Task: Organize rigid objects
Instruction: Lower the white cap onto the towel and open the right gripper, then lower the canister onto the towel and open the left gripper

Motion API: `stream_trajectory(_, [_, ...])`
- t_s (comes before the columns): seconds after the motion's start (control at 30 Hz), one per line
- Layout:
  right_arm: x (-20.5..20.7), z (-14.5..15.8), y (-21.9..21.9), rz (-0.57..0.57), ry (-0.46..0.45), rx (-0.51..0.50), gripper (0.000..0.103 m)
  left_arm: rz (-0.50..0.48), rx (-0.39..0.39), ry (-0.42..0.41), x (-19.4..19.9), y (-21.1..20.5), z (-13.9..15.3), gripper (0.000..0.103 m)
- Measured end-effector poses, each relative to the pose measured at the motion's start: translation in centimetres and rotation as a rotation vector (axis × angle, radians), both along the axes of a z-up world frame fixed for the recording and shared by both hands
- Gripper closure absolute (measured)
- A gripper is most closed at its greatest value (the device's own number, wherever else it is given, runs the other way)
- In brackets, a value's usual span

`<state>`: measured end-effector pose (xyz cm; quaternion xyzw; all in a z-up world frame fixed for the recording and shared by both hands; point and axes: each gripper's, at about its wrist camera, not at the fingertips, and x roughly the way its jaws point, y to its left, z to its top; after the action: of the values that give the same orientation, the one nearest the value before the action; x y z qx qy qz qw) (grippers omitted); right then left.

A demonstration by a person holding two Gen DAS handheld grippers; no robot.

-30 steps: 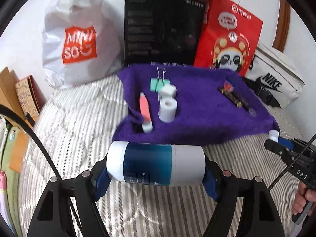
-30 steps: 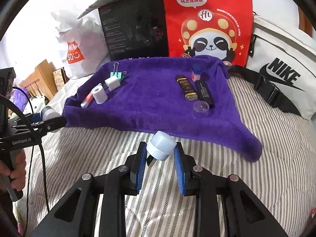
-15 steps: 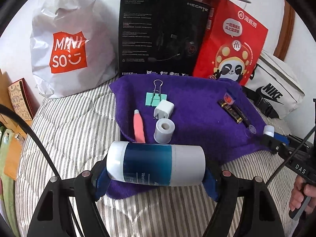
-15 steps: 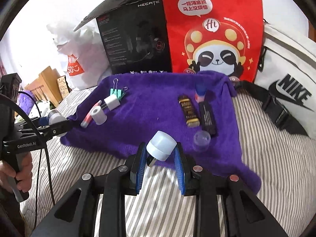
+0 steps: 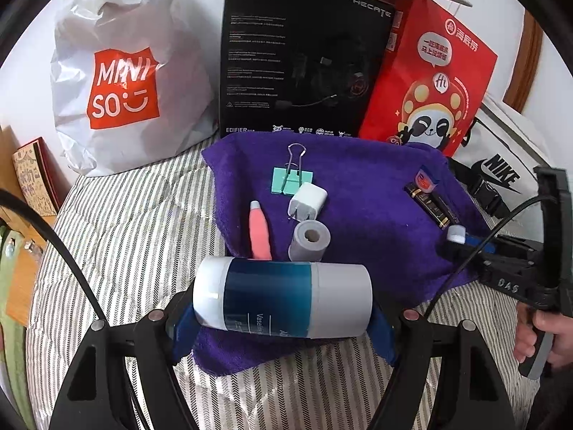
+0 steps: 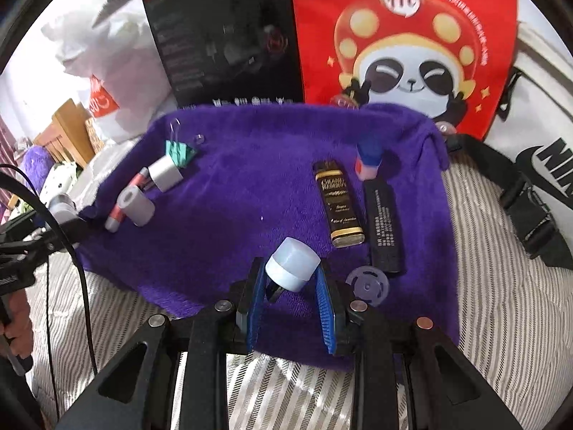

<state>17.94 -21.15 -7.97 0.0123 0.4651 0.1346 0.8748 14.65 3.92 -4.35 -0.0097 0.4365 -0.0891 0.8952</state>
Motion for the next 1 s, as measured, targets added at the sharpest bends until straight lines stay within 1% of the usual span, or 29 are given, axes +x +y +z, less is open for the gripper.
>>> stream_trajectory(0.07, [0.5, -0.6, 0.3, 0.011, 0.027, -0.021, 0.075, 0.004, -0.013, 0.003, 0.1, 0.3, 0.0, 0.028])
stream_trajectory(0.17, [1.1, -1.0, 0.4, 0.004, 0.042, -0.013, 0.075, 0.011, -0.021, 0.000, 0.0, 0.5, -0.1, 0.027])
stream_trajectory(0.27, [1.0, -1.0, 0.6, 0.023, 0.037, -0.030, 0.074, 0.007, -0.022, 0.007, 0.0, 0.7, -0.1, 0.027])
stream_trajectory(0.4, [0.8, -1.1, 0.3, 0.018, 0.036, -0.011, 0.073, -0.001, -0.020, 0.005, 0.0, 0.7, 0.1, 0.027])
stream_trajectory(0.43, [0.8, -1.0, 0.3, 0.015, 0.036, -0.007, 0.071, -0.003, -0.019, 0.006, 0.0, 0.7, 0.1, 0.027])
stream_trajectory(0.5, [0.7, -1.0, 0.0, 0.004, 0.044, 0.010, 0.062, -0.003, -0.012, 0.003, -0.1, 0.7, 0.2, 0.027])
stream_trajectory(0.53, [0.6, -0.9, -0.1, 0.001, 0.049, 0.022, 0.055, -0.003, -0.012, 0.003, -0.1, 0.6, 0.2, 0.027])
stream_trajectory(0.67, [-0.2, -0.1, -0.3, 0.000, 0.017, 0.003, 0.053, -0.011, -0.025, 0.004, -0.1, 0.4, 0.3, 0.027])
stream_trajectory(0.8, [-1.2, 1.1, -1.1, -0.016, -0.006, 0.015, 0.053, -0.025, -0.048, 0.008, -0.1, -0.2, 0.5, 0.028])
stream_trajectory(0.83, [-1.8, 1.6, -1.3, -0.025, -0.023, 0.015, 0.053, -0.029, -0.052, 0.010, 0.0, -0.4, 0.5, 0.028])
stream_trajectory(1.0, [-5.0, 2.9, -2.2, -0.046, -0.085, -0.038, 0.053, -0.058, -0.026, 0.010, 0.2, -2.0, 0.6, 0.028])
